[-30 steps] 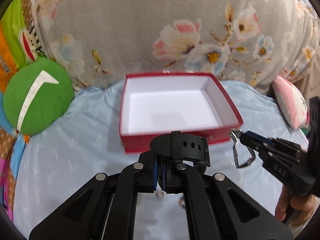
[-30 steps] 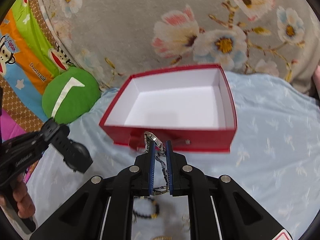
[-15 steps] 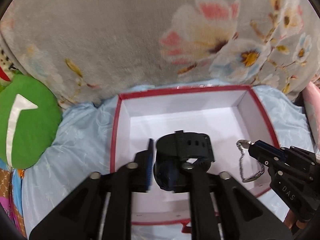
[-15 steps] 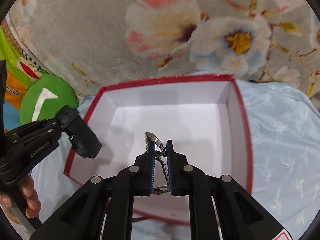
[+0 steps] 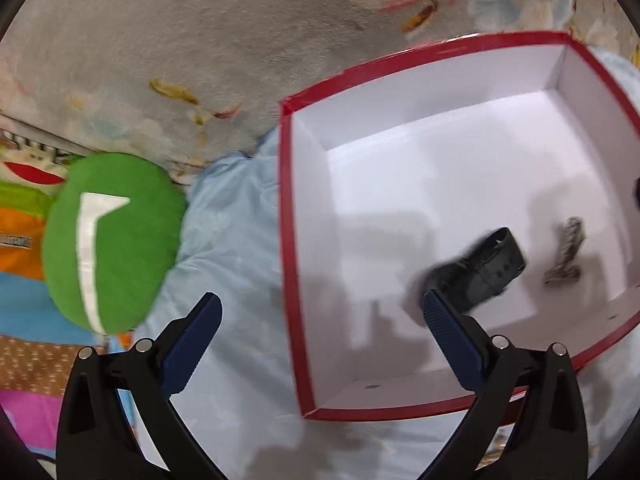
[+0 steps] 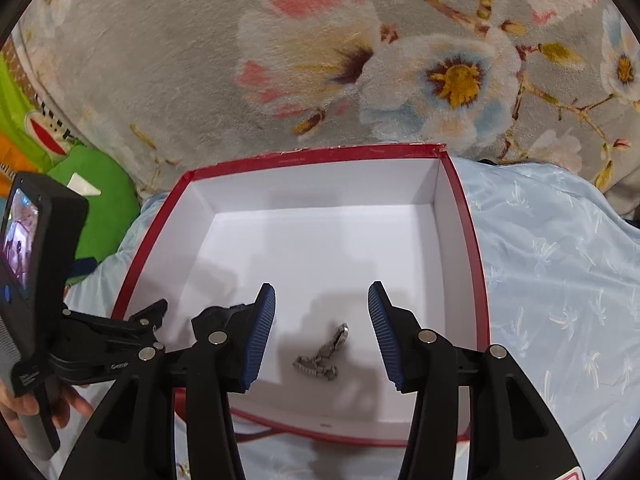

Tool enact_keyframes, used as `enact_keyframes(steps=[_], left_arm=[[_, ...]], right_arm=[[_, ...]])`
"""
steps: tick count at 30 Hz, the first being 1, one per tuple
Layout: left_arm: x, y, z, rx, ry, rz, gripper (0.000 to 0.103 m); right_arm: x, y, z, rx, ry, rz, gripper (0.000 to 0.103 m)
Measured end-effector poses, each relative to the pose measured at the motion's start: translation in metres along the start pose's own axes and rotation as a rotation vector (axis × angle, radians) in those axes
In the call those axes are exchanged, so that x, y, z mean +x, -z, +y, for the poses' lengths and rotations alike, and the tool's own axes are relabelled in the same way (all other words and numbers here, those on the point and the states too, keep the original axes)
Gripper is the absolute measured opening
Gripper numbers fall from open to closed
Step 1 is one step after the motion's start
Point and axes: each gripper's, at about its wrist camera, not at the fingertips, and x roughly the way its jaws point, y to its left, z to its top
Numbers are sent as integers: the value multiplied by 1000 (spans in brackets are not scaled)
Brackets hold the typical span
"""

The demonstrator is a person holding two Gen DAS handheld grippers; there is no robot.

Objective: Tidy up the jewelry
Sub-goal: 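Open left tool to drop the black watch while right tool releases the silver watch, then withdraw both open tools from the box back over the sheet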

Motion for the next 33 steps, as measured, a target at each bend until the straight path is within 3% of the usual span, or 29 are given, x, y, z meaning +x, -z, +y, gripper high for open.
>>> enact_keyframes(steps=[7,18,24,33], left_arm=[[-28,16,18,-89,125,-78,98],[-77,63,40,-214,233,-181,98],[-93,117,43,-257,299,-185,98],[-104,198,43,-322,313,-179,98]], right_arm=[[-17,13,7,-7,-22,-11,48],[-67,48,16,-14,-23,-44,48],[-103,91,18,-9,-24,-44,50],[-138,184,13,-1,21,-3,52]])
